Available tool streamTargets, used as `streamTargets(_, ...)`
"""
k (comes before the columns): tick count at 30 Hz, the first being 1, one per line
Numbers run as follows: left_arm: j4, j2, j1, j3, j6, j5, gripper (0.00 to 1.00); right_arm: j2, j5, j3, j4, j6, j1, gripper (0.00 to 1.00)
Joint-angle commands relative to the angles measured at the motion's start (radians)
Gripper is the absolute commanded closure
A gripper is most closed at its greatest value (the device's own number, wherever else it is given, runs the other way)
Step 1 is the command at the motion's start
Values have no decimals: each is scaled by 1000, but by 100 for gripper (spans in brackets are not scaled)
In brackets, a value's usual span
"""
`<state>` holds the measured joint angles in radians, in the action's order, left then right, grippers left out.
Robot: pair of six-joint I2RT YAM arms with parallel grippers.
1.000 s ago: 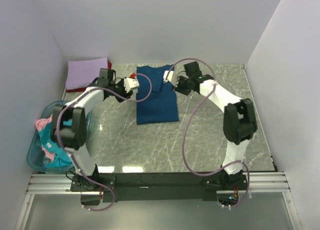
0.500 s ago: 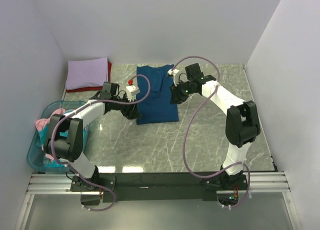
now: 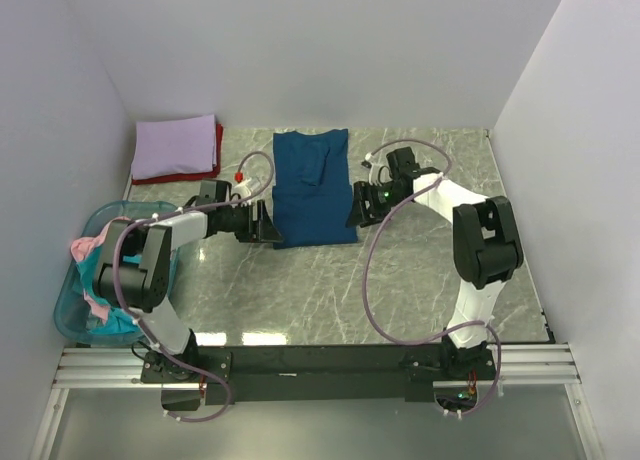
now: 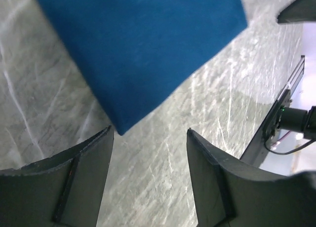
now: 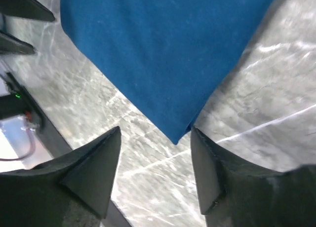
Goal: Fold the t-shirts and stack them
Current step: Fold the tshirt
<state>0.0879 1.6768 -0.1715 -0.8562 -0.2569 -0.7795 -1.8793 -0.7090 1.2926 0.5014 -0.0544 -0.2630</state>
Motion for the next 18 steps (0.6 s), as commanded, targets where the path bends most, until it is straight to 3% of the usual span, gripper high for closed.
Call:
streamTargets(1, -37, 52, 3, 16, -64, 2, 34, -32, -32, -27, -52, -68, -5, 33)
streamTargets(11, -74, 127, 9, 17, -81, -32, 42, -64, -72, -136, -135, -119, -5, 32)
streamTargets(14, -76, 144, 9, 10, -85, -46, 50, -58, -75, -159, -132, -107, -7, 35)
streamTargets(18, -53, 152, 10, 5, -59, -58, 70, -66, -72, -151, -119, -91, -5, 50)
